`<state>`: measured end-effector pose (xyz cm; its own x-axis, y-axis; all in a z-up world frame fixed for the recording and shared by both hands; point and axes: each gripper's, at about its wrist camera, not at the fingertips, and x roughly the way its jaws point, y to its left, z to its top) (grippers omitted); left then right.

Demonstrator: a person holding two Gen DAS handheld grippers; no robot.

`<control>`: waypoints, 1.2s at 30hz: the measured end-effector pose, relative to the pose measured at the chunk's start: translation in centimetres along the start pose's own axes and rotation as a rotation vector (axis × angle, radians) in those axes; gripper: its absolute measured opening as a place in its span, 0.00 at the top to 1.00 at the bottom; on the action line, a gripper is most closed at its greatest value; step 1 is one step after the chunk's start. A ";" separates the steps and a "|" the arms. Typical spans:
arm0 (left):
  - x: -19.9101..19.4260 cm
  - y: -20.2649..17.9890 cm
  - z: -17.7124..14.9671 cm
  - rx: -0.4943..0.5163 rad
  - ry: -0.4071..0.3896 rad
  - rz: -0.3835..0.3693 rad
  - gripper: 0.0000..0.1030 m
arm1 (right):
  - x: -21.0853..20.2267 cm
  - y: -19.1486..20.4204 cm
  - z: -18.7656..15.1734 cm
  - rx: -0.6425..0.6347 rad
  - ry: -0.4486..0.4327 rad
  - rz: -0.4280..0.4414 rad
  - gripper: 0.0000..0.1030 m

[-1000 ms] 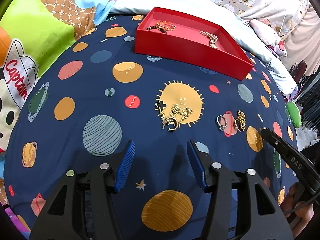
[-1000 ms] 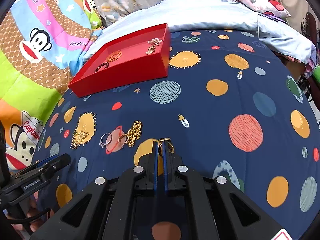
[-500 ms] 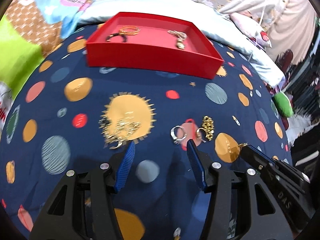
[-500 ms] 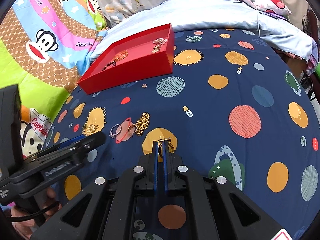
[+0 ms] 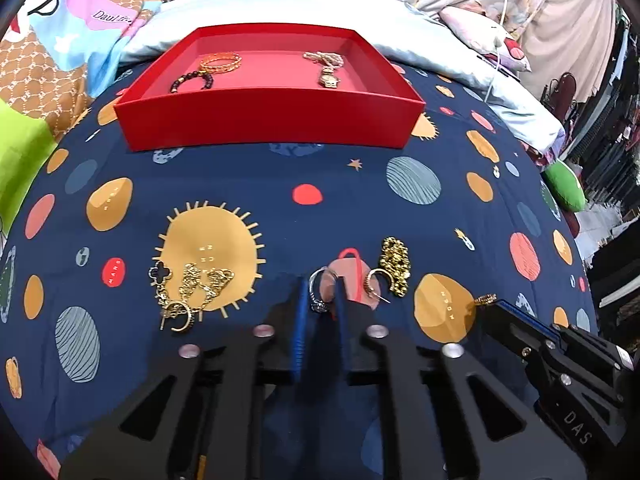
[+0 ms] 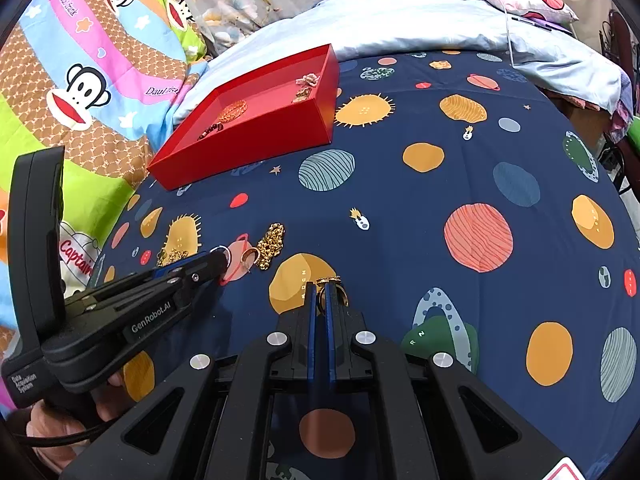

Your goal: Organize jewelry

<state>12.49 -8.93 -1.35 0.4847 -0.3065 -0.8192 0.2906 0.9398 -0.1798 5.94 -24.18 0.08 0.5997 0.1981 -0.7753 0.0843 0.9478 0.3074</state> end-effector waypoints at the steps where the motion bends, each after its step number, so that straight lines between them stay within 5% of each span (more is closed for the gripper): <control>1: 0.0 -0.1 0.0 0.003 0.000 -0.001 0.93 | 0.0 0.1 0.0 0.000 -0.001 0.000 0.97; 19: -5.3 2.3 0.8 -0.057 -0.071 -0.024 0.94 | -3.0 1.9 1.9 -0.028 -0.084 0.037 0.97; 36: -5.9 8.0 11.3 -0.098 -0.216 0.068 0.93 | 0.2 5.5 13.5 -0.113 -0.207 0.077 0.97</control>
<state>21.32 -1.33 8.22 0.6685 -0.2575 -0.6977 0.1753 0.9663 -0.1886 17.26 -22.27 9.02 0.7522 0.2267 -0.6187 -0.0504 0.9560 0.2890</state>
